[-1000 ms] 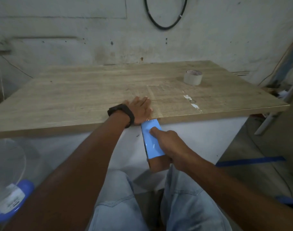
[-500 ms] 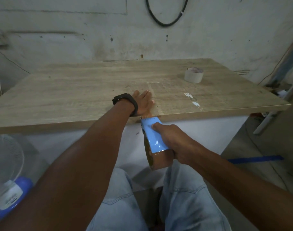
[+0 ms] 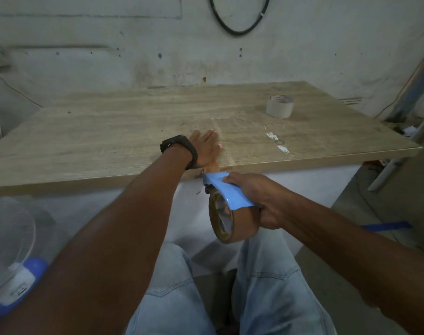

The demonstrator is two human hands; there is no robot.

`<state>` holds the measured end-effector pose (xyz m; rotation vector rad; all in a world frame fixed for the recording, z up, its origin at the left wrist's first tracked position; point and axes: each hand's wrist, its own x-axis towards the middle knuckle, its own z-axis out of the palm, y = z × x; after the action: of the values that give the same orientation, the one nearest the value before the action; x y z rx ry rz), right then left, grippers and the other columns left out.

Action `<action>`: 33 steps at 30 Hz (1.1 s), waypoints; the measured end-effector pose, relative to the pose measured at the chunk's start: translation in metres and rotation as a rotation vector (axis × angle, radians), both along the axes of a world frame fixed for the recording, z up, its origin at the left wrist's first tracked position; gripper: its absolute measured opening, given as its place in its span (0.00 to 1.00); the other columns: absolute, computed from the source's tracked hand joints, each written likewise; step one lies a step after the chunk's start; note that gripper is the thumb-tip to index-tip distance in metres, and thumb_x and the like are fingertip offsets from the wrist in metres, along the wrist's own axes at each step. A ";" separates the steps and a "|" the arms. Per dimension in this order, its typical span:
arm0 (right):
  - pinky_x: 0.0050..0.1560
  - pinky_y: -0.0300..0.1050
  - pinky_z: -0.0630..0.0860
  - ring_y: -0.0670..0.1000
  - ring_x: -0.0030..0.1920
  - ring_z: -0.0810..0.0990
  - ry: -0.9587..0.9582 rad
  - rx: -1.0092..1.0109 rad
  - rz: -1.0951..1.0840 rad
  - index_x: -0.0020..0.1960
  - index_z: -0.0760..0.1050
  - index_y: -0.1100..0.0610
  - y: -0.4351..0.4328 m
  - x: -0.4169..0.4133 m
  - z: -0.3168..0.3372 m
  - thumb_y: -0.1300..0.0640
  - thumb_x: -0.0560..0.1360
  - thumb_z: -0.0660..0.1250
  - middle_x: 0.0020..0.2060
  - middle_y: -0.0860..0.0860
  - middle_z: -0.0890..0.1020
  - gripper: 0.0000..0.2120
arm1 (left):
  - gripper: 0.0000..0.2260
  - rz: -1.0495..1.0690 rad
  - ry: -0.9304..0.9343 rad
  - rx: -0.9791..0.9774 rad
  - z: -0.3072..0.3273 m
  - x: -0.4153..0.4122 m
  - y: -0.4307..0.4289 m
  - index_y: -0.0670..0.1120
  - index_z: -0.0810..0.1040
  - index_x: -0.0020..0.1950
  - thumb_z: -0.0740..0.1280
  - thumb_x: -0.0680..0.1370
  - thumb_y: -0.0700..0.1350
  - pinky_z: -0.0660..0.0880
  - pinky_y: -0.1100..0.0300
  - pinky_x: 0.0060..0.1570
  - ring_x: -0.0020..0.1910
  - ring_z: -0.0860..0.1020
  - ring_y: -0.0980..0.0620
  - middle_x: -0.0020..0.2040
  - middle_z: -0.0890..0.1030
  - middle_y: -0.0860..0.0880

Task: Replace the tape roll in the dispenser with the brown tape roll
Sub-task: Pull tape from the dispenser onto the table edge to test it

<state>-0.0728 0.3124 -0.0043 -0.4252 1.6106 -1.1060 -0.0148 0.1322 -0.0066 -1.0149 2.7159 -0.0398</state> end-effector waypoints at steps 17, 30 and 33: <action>0.23 0.39 0.76 0.49 0.21 0.77 -0.109 0.072 0.071 0.48 0.79 0.66 -0.003 -0.021 0.004 0.53 0.78 0.67 0.24 0.56 0.80 0.14 | 0.26 0.044 0.080 0.072 -0.017 -0.003 -0.025 0.53 0.42 0.84 0.42 0.86 0.58 0.45 0.36 0.79 0.83 0.42 0.44 0.84 0.41 0.54; 0.23 0.39 0.75 0.50 0.23 0.79 -0.078 -0.024 0.140 0.52 0.78 0.66 0.007 0.004 -0.035 0.58 0.78 0.68 0.28 0.56 0.81 0.10 | 0.27 0.045 0.120 0.056 -0.023 -0.003 -0.028 0.52 0.44 0.84 0.42 0.86 0.59 0.47 0.38 0.78 0.83 0.45 0.46 0.85 0.44 0.54; 0.24 0.40 0.77 0.51 0.24 0.79 -0.026 -0.111 0.068 0.50 0.78 0.65 0.009 -0.007 -0.010 0.58 0.78 0.68 0.29 0.58 0.81 0.09 | 0.27 0.047 0.139 0.069 -0.024 -0.006 -0.029 0.53 0.44 0.84 0.42 0.86 0.59 0.47 0.38 0.78 0.83 0.45 0.47 0.85 0.44 0.55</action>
<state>-0.0800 0.3215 -0.0140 -0.5324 1.5059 -1.1481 -0.0205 0.1029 -0.0304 -1.0992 2.7934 0.1364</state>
